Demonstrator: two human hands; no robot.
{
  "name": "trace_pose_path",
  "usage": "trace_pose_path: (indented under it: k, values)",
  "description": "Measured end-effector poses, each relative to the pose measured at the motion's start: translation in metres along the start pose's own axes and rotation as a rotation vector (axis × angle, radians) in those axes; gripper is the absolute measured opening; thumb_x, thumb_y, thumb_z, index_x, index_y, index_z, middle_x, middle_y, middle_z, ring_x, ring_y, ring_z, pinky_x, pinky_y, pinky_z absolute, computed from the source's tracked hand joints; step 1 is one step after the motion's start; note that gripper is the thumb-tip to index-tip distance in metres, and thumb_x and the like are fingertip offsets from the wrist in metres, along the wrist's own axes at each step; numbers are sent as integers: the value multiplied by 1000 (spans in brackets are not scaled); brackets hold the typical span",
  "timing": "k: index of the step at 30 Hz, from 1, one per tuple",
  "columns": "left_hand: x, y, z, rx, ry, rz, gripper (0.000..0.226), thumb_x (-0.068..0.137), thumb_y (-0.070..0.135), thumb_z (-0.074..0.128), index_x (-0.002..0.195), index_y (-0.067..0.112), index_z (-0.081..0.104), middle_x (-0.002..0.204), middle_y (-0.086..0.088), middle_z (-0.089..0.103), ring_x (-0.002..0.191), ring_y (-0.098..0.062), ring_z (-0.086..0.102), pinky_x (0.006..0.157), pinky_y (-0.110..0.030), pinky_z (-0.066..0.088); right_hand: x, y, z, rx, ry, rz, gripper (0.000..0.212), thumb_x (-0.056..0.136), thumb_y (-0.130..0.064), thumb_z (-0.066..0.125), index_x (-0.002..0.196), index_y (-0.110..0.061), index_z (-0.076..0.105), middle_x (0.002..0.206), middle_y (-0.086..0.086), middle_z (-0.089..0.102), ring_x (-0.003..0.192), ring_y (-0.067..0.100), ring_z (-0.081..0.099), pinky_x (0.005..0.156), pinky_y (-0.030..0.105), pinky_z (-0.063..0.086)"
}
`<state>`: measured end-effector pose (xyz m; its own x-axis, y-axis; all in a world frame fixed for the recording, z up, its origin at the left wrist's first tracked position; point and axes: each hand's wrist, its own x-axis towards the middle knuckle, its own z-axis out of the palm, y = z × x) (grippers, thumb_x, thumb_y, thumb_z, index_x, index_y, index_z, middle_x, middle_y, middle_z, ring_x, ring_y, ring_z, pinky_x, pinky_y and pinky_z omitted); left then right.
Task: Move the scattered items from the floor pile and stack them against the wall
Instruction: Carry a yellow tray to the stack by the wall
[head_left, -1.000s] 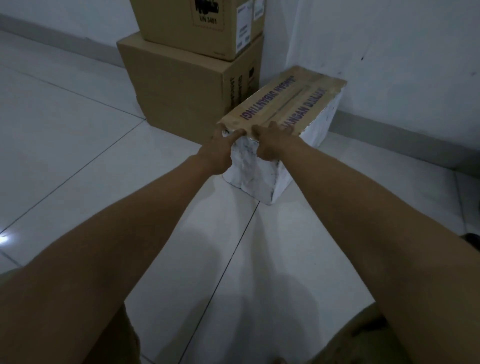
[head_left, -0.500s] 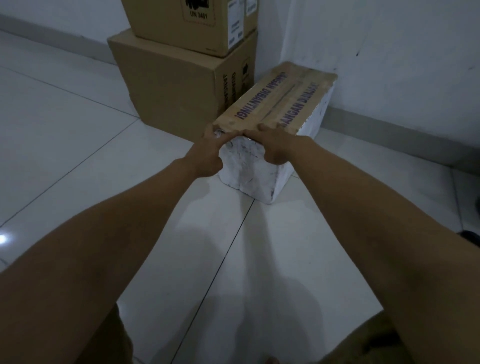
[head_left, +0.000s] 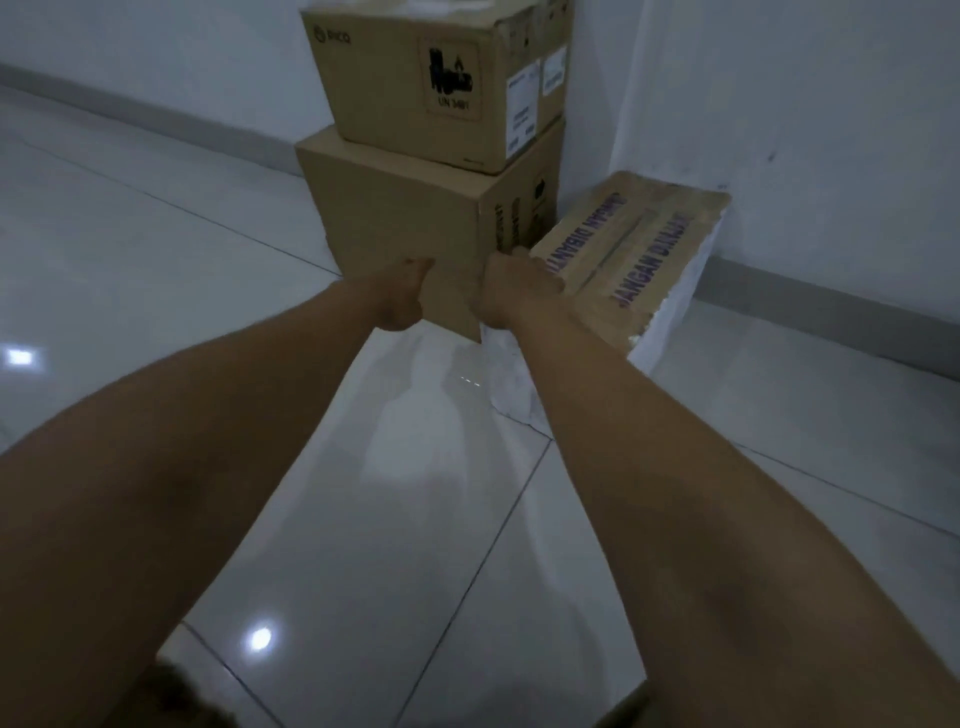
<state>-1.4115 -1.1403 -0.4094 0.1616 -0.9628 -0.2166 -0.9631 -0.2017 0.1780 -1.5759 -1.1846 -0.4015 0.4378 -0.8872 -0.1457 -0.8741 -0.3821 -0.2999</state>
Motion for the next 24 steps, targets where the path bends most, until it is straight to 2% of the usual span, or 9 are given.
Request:
trace_pose_path:
  k: [3,6,8,11,14,16,20,22,24]
  values:
    - [4,-24,-22,141,-66,-109,73,93,5,44,154,13,5,159,-16,6,143,-37,21,113,-48,28,13,-12,14,-52,125,-39,41,95,-25,48,134,-13,44,138,14,34,125,36,36,100,51,38]
    - [6,-55,-12,238,-52,-90,78,89,6,49,153,16,7,159,-12,7,139,-39,29,109,-51,34,30,-21,30,-133,200,-77,46,92,-23,52,136,-12,40,142,16,30,128,39,31,97,51,38]
    - [14,-74,-1,264,-63,-115,82,88,8,52,153,20,3,160,-10,-2,139,-41,27,108,-53,34,44,-25,35,-128,265,-68,53,90,-23,55,139,-13,37,147,16,26,130,40,30,97,51,38]
    - [31,-92,0,134,-16,-169,87,88,12,54,153,21,-4,158,-15,-13,139,-45,23,110,-53,30,60,-31,44,-86,334,-55,62,89,-23,56,145,-13,30,152,16,19,130,41,30,98,53,38]
    - [55,-106,-4,61,102,-69,94,86,15,60,153,16,-7,156,-22,-11,141,-48,13,113,-53,23,77,-34,52,-109,381,-76,70,91,-30,57,150,-18,21,157,18,10,135,43,26,102,56,37]
    - [70,-110,-2,20,162,-31,97,87,15,62,153,15,-8,156,-23,-10,144,-44,3,114,-52,18,90,-40,58,-126,436,-61,73,94,-37,55,153,-22,16,159,18,6,138,44,24,102,57,38]
    - [98,-111,4,-89,229,39,105,85,14,66,152,22,-13,157,-19,-14,145,-41,3,113,-53,20,118,-62,69,-160,545,31,81,90,-39,61,154,-30,10,162,12,-4,141,49,15,102,58,37]
    - [112,-114,1,-169,284,48,103,85,18,67,153,22,-10,158,-16,-11,145,-38,6,112,-52,22,129,-66,68,-108,512,62,90,86,-39,67,154,-32,8,162,11,-8,142,50,12,104,58,35]
    - [128,-124,-1,-246,357,62,107,79,26,70,152,27,-8,159,-17,-6,144,-39,11,110,-55,26,136,-65,65,-6,435,46,99,82,-36,74,154,-31,6,161,11,-13,139,51,18,104,56,39]
